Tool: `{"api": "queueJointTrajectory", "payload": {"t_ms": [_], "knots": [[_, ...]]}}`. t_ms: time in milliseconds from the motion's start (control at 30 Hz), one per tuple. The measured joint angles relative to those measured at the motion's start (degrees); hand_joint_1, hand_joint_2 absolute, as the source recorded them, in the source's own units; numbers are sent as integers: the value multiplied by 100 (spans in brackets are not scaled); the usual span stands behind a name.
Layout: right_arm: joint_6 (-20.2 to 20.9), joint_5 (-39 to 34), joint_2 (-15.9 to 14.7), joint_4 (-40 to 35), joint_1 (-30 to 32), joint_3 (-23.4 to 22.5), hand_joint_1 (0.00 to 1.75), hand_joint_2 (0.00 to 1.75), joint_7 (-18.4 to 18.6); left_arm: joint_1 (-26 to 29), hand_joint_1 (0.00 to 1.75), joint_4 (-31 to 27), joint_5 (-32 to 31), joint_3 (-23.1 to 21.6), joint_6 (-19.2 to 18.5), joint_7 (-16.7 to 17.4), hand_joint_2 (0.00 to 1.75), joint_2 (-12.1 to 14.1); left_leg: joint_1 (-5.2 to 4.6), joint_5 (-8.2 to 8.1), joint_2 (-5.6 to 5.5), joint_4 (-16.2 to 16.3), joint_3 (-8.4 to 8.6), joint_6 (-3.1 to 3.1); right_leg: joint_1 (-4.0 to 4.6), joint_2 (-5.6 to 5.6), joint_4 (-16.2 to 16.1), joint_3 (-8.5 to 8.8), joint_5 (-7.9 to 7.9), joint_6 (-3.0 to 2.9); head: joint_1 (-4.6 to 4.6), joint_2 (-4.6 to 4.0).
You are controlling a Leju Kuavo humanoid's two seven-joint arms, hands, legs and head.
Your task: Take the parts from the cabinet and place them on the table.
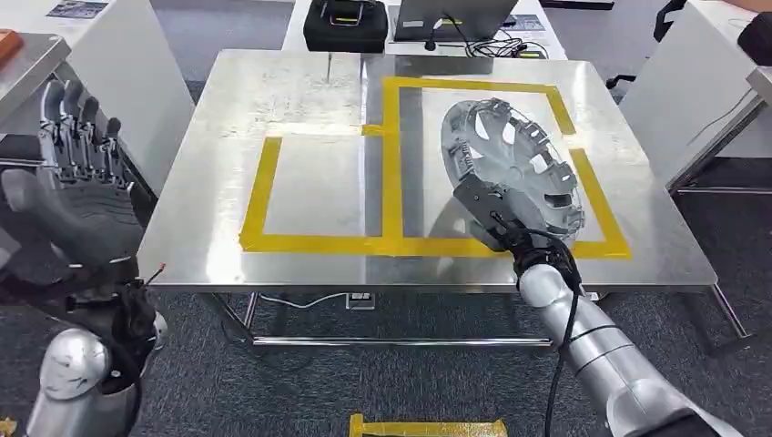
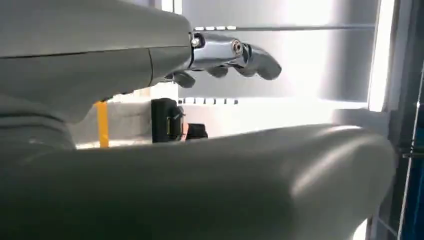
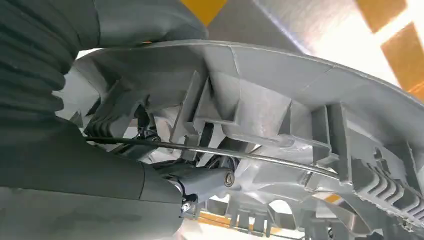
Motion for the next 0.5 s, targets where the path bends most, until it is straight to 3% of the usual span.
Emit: {"api": "queueJointTrajectory", "payload": {"t_ms": [500], "knots": [[-308, 371, 389, 756, -324, 188, 175, 175, -170, -109, 0, 240, 164, -245, -133, -124, 0, -166, 0, 0, 5, -2, -1, -1, 1, 0, 2, -6, 4, 5, -26, 0]]}}
